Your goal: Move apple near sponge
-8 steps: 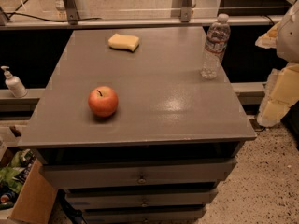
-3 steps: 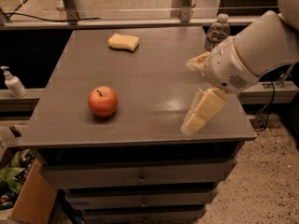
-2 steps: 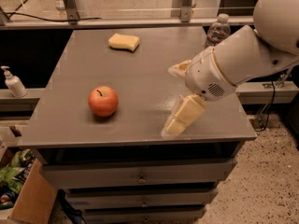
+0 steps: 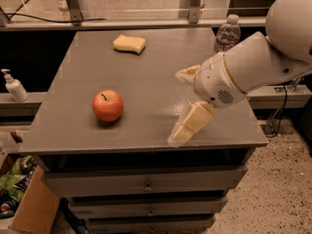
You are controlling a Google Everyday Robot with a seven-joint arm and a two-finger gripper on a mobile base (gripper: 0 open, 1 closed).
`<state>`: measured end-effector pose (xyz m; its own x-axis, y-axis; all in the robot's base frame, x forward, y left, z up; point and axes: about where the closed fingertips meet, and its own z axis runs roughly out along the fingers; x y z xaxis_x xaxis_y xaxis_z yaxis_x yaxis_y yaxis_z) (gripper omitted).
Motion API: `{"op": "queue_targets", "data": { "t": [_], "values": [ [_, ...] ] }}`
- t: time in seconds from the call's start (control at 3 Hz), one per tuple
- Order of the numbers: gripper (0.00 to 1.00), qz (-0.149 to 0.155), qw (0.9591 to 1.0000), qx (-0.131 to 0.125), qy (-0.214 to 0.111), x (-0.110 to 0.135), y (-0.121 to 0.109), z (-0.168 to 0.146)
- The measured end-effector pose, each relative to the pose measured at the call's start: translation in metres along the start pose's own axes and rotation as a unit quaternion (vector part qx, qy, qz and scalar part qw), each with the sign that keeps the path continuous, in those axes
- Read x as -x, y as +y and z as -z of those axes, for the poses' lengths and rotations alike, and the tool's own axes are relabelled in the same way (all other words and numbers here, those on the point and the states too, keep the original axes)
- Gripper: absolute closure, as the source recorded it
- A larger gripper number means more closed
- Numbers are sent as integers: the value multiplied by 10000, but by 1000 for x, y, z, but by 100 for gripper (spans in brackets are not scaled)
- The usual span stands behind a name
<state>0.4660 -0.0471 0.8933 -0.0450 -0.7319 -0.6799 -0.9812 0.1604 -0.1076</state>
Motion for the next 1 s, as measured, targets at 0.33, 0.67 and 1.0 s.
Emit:
{"op": "queue_targets", "data": {
  "t": [0.33, 0.67, 1.0],
  "values": [
    [0, -6, 9990, 62, -445, 6, -6, -24],
    [0, -13, 9960, 148, -877, 21, -11, -51],
    [0, -104, 9918, 221, -1258, 37, -14, -78]
  ]
}}
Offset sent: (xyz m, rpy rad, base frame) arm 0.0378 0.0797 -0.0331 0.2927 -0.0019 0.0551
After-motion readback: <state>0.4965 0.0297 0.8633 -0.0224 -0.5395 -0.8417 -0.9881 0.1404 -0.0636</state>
